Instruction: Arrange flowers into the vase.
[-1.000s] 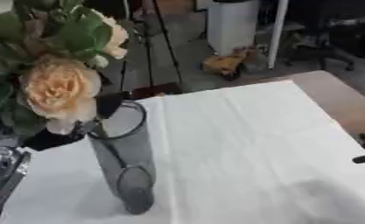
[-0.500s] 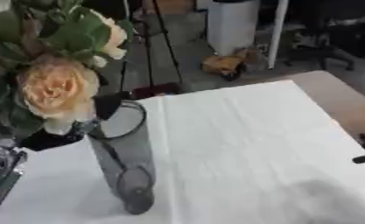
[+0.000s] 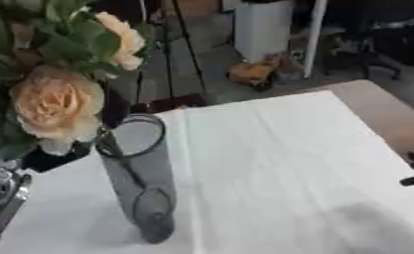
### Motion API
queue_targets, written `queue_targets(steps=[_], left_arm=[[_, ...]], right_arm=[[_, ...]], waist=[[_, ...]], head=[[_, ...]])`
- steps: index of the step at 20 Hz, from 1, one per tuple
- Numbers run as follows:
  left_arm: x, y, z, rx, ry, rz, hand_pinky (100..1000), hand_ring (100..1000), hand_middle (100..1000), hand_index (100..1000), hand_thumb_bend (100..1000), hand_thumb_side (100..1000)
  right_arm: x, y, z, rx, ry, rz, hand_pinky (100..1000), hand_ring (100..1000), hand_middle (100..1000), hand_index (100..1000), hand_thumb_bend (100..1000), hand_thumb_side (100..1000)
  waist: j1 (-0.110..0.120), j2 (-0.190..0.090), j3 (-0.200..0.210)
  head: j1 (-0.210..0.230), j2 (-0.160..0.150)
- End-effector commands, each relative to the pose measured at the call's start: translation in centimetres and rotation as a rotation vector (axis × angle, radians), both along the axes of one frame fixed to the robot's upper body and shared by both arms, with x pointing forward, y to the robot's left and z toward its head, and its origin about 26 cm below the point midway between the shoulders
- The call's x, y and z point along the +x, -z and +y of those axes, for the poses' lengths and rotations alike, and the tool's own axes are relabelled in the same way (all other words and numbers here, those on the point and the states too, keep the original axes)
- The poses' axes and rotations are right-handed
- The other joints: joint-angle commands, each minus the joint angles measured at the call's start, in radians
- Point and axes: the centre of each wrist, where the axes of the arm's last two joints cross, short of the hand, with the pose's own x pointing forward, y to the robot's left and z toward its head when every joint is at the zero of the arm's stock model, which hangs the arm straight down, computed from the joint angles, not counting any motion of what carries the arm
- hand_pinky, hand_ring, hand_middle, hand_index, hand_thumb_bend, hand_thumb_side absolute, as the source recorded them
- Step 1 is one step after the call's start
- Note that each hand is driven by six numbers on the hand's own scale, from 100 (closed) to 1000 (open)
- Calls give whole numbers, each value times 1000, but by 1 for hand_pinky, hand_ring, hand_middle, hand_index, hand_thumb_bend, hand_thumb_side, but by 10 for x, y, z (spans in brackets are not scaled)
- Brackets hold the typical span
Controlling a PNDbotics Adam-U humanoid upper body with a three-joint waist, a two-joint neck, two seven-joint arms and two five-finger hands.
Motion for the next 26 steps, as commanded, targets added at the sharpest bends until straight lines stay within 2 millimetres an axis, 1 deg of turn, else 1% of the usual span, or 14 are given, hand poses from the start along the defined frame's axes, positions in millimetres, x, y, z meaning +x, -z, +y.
queue_targets(steps=[1,9,18,26], left_arm=[[0,-11,5,-33,5,-4,488,593,443,628,526,902],[1,-13,9,-72,13,31,485,587,430,628,517,925],[2,-18,14,-24,6,49,498,590,416,622,502,943],[1,-32,24,44,-13,38,507,592,408,619,495,944]], right_arm=[[0,-15,-6,-26,8,-36,662,970,384,701,471,537],[0,-15,-6,-25,10,-36,662,970,383,701,471,536],[0,-15,-7,-26,10,-35,662,970,383,701,471,535],[0,-15,-6,-26,10,-36,661,970,383,701,472,536]], waist=[[-4,-21,0],[-4,-20,-1],[-4,-21,-2],[-4,-21,-2]], head=[[-2,-3],[-2,-3],[-2,-1],[-1,-1]])
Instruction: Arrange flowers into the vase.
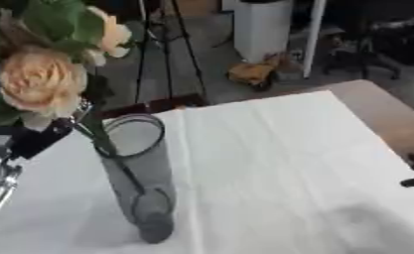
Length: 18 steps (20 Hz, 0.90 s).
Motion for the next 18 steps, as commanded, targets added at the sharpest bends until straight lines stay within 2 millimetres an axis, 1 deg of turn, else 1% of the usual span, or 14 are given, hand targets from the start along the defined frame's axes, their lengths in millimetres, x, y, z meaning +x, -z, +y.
queue_targets(steps=[1,7,18], left_arm=[[-3,-16,9,40,-20,-39,508,592,407,619,494,945],[-2,-19,12,62,-24,-39,510,592,406,620,494,946],[1,-13,11,70,-9,-7,508,590,404,621,476,975]], right_arm=[[0,-15,-6,-27,8,-37,661,970,383,701,472,536],[1,-15,-6,-26,7,-39,661,970,383,701,472,537],[1,-16,-5,-26,5,-42,661,969,383,701,473,538]], waist=[[-4,-20,1],[-6,-20,1],[-8,-17,1]], head=[[-1,-1],[0,-2],[-1,-1]])
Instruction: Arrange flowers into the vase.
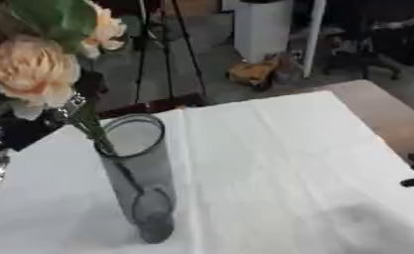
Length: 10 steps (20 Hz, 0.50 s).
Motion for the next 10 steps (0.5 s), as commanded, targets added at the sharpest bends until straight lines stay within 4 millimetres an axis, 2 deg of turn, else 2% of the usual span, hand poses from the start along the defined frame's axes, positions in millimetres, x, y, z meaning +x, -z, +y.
queue_targets(steps=[1,10], left_arm=[[-1,-9,5,31,-9,-16,509,590,404,621,473,980],[0,-4,3,44,1,4,508,590,404,622,466,993]], right_arm=[[1,-16,-6,-27,4,-40,661,969,383,701,473,538],[1,-15,-6,-27,4,-40,661,969,383,701,473,538]], waist=[[-8,-17,1],[-8,-16,0]], head=[[-1,-1],[0,-1]])
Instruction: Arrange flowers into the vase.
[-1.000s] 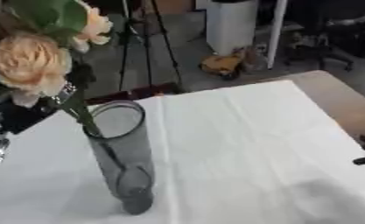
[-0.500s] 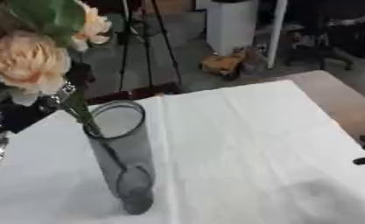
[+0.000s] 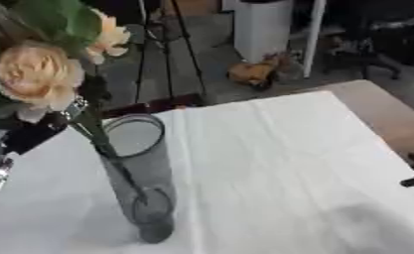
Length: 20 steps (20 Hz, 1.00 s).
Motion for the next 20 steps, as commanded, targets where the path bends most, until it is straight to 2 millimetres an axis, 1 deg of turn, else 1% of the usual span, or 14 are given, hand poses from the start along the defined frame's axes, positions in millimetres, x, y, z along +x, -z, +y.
queue_targets(steps=[1,8,9,13,20], left_arm=[[-2,-8,4,28,-8,-20,508,590,404,622,466,993],[-1,-6,2,39,0,-7,509,591,405,623,460,1000],[-1,-5,1,42,5,-6,527,603,432,636,426,1000],[-3,3,-9,88,38,-8,540,612,446,649,423,1000],[-2,13,-11,172,18,-18,557,623,469,674,421,1000]], right_arm=[[1,-15,-6,-26,6,-39,661,969,383,701,473,538],[1,-15,-6,-26,6,-38,661,969,383,701,474,538],[1,-15,-6,-27,6,-38,660,970,383,701,473,536],[1,-15,-6,-27,6,-36,660,970,383,700,473,535],[0,-14,-6,-28,5,-33,660,970,383,700,472,533]], waist=[[-8,-16,0],[-8,-16,-1],[-7,-16,-1],[-6,-16,-2],[-3,-17,-2]], head=[[0,-1],[0,0],[0,1],[0,3],[0,3]])
